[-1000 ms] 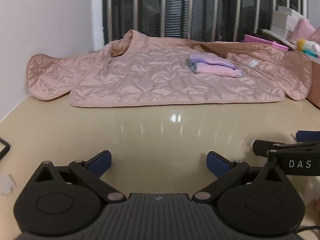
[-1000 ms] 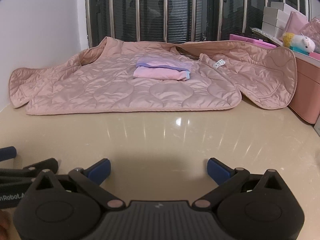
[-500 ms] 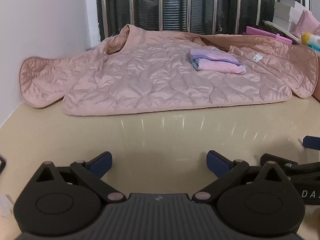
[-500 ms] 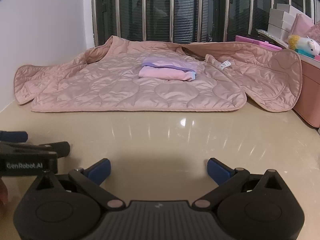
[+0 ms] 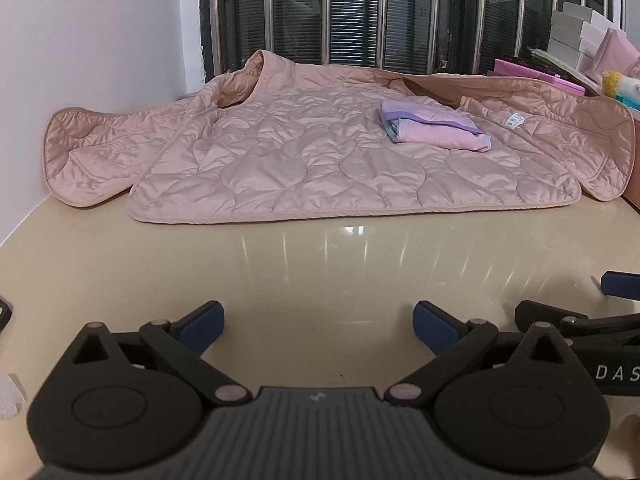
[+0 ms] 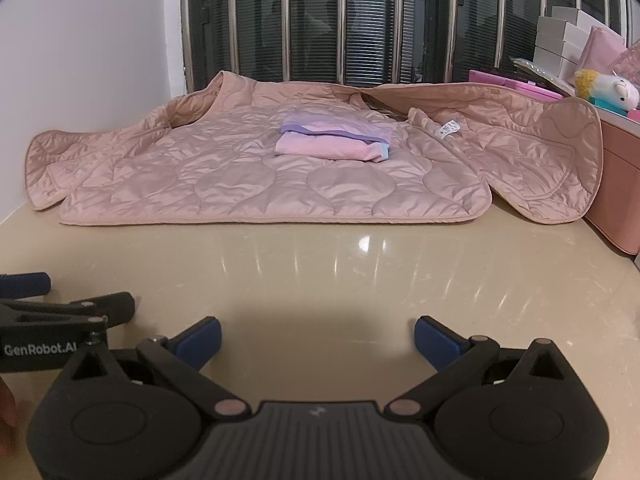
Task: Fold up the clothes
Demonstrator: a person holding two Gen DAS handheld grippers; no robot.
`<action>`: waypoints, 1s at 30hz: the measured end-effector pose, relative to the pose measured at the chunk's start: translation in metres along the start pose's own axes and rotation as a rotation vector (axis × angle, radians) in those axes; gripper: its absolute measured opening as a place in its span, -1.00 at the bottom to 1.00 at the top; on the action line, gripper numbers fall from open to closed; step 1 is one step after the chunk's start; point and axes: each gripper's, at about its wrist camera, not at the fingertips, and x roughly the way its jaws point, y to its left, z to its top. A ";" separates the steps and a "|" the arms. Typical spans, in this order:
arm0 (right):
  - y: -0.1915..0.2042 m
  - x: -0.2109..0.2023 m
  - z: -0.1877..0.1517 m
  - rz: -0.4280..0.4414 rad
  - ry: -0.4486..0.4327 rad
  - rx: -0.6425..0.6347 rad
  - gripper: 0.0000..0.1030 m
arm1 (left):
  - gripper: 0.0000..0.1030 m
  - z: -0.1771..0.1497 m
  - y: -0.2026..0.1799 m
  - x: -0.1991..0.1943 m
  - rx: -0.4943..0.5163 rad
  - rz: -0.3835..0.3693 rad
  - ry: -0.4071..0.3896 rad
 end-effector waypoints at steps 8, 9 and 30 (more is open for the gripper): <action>-0.004 0.005 0.005 -0.009 0.011 0.010 1.00 | 0.99 -0.001 -0.001 -0.001 -0.001 -0.002 -0.001; -0.004 0.006 0.006 -0.013 0.016 0.009 1.00 | 0.99 -0.001 -0.001 0.000 -0.001 -0.003 -0.001; -0.002 0.003 0.002 -0.019 0.003 0.012 1.00 | 0.99 -0.001 -0.001 0.000 -0.001 -0.008 0.001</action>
